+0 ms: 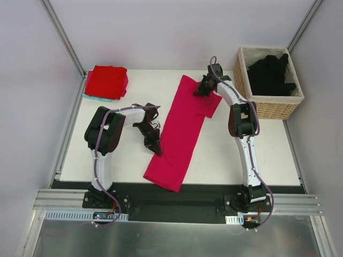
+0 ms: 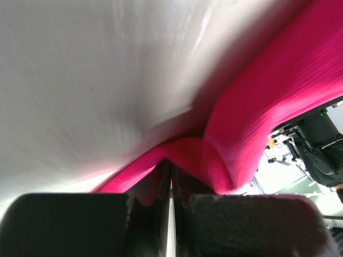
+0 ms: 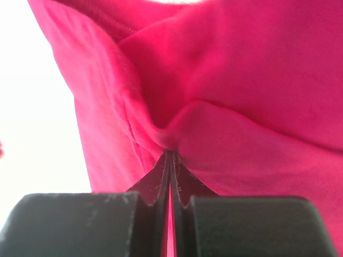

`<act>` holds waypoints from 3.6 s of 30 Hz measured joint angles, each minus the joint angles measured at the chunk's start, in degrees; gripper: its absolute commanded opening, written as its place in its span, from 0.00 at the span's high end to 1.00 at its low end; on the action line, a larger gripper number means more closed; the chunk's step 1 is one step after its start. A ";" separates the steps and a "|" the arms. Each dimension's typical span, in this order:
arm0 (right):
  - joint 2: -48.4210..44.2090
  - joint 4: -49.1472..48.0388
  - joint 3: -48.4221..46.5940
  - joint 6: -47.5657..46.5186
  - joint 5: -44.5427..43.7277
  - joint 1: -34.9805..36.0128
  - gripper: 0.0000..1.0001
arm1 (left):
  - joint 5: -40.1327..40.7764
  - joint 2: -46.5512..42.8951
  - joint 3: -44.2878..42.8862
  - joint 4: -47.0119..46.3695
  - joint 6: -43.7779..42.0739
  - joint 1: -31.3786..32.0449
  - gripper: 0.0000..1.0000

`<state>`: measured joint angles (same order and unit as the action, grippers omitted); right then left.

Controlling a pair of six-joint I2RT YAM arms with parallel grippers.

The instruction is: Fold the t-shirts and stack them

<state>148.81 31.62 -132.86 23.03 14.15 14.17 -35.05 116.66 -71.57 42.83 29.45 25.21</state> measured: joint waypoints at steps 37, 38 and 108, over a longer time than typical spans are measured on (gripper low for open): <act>13.99 -39.19 -3.13 28.20 16.09 0.13 0.99 | -2.40 1.31 -1.81 0.17 -2.75 2.93 1.00; 13.99 -39.04 -3.13 27.82 16.70 0.02 0.99 | -2.21 1.25 -1.77 0.31 -2.84 2.93 1.00; 13.86 -42.88 -2.29 21.22 17.79 -2.73 0.99 | -2.80 -0.44 0.74 -1.05 -5.40 7.87 0.73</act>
<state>162.67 -11.27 -135.15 44.25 31.94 11.44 -37.85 116.22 -70.83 41.78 24.05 33.08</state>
